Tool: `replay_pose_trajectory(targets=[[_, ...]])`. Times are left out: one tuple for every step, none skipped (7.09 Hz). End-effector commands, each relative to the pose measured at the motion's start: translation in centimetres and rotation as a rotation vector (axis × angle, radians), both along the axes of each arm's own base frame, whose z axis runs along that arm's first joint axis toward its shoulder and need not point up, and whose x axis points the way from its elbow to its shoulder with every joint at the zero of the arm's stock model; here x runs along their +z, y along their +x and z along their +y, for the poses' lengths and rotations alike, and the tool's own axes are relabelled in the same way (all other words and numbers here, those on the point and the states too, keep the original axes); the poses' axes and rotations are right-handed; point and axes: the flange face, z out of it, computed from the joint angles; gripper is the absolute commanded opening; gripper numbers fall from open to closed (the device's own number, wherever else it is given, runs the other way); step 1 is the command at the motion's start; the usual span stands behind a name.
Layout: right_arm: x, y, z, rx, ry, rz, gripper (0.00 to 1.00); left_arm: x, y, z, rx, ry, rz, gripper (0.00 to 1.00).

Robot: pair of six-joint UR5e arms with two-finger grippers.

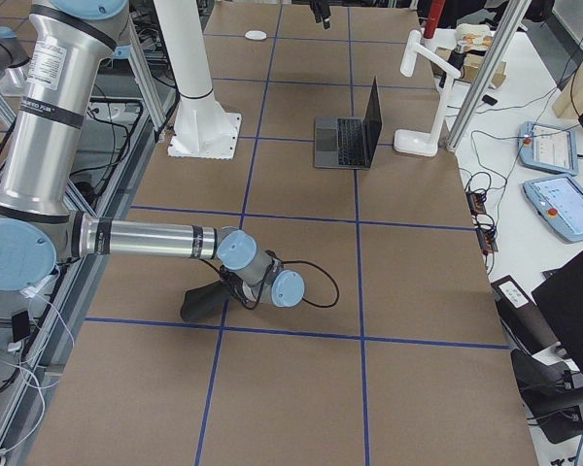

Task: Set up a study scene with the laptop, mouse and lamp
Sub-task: 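Carry the black square mouse pad in the right gripper onto the table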

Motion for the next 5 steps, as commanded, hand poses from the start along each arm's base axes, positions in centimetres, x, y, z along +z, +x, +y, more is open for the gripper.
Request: replay_pose_trajectory(targets=[[-8.5,2.8,-9.9,0.063,-0.016,0.082,0.00,0.2,0.3,0.0,-0.015,-0.029,0.008,1.00],[-12.2,2.8,-12.6,0.090,-0.076,0.090,0.00,0.3,0.3,-0.1,-0.014,-0.031,0.004,1.00],[-13.8,2.4,-13.9,0.156,-0.158,0.119,0.00,0.5,0.5,-0.3,-0.014,-0.035,0.000,1.00],[-15.2,1.6,-15.6,0.216,-0.218,0.130,0.00,0.5,0.5,-0.4,-0.015,-0.034,0.000,1.00],[-16.0,1.0,-18.0,0.265,-0.268,0.148,0.00,0.5,0.4,-0.3,-0.015,-0.034,0.000,1.00]])
